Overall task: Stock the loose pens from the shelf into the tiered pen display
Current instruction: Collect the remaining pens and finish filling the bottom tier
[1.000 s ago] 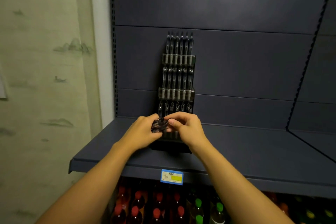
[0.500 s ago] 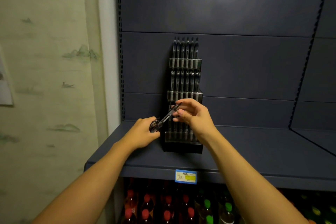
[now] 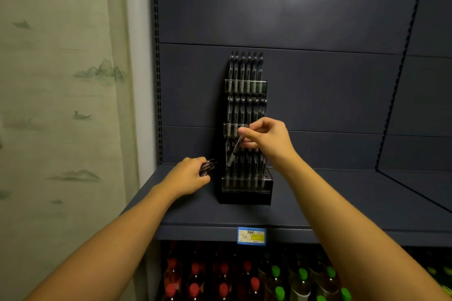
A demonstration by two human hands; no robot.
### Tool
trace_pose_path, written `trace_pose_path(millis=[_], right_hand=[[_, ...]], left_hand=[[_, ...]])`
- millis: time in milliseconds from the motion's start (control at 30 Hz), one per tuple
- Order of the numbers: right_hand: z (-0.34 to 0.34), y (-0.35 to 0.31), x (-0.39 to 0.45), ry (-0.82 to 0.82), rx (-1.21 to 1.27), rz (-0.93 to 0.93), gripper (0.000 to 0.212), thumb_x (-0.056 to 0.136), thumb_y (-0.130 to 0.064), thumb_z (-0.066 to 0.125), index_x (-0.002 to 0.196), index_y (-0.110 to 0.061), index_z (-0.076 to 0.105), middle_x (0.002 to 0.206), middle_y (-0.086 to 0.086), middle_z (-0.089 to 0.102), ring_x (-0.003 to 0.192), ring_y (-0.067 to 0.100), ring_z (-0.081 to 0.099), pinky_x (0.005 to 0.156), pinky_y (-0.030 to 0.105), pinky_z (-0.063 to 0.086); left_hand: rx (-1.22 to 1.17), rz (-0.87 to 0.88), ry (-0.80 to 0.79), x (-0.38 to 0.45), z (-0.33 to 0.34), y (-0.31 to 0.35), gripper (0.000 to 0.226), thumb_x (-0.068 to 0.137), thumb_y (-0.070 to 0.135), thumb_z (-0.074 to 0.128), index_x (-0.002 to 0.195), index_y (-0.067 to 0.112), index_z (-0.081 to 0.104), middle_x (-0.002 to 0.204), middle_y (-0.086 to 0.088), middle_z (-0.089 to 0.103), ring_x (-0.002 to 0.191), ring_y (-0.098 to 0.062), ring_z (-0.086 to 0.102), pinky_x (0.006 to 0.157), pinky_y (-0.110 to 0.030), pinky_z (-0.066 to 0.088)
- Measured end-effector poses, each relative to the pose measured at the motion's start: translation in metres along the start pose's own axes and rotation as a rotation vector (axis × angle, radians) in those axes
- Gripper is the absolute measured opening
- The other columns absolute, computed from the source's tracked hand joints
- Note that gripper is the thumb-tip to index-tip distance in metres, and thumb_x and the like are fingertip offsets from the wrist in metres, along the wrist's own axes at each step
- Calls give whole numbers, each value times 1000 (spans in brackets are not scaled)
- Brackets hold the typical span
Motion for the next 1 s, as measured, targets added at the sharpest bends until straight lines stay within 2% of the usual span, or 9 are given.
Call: trace_pose_path(millis=[100,200,333,433,567,733,833,1000], right_hand=[[4,-13,8,21,-183,-43,23,82,-13,85,85,-4,64,86,16,73,73,19,77,68,31,64],[13,-14,12,8,-295,-49,26,82,-15,85,82,-6,61,87,14,70,73,17,75,65,28,64],[24,0,18,-16,-374,-30,27,82,-18,85,82,-6,60,88,13,70,78,20,75,68,32,65],[30,14,20,-33,-402,2,28,82,-18,84,79,-8,58,80,9,68,76,20,74,71,36,65],[35,31,21,-55,-497,48,29,82,-21,85,75,-11,59,77,9,72,73,19,75,80,39,64],[47,48,22,-117,-641,100,32,79,-28,86,73,-4,67,75,15,75,73,20,75,80,39,63],[53,60,18,-143,-682,160,34,81,-29,85,78,3,74,76,15,75,69,23,76,76,39,64],[53,61,15,-122,-685,164,29,79,-26,87,74,-3,70,77,15,75,71,24,76,78,41,64]], left_hand=[[117,35,8,4,-1,1,16,95,32,64,92,21,53,81,1,61,73,-20,61,69,-39,52],[203,54,-8,7,-1,-1,27,96,44,64,95,19,54,82,0,61,75,-21,60,69,-38,52],[285,63,-52,7,1,-4,37,94,53,64,95,17,54,82,1,59,76,-20,59,65,-35,48],[376,81,-49,5,0,-2,37,95,55,59,104,20,55,90,1,60,87,-23,63,68,-34,45],[428,89,1,4,-2,1,35,97,54,56,111,22,60,102,-2,68,95,-24,66,68,-33,43],[411,82,-15,2,0,0,18,95,43,59,102,26,62,96,0,67,90,-23,65,67,-31,41],[401,66,-40,2,0,-2,11,93,38,61,92,30,55,89,2,62,80,-21,59,66,-32,43],[383,52,-41,3,0,-5,10,91,35,62,91,28,55,87,2,61,77,-20,57,63,-32,42]])
Point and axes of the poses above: each hand's wrist, its own x-axis towards the middle knuckle, its own z-axis out of the palm, y = z × x, the point moved 9 cm from there along x, towards the middle knuckle
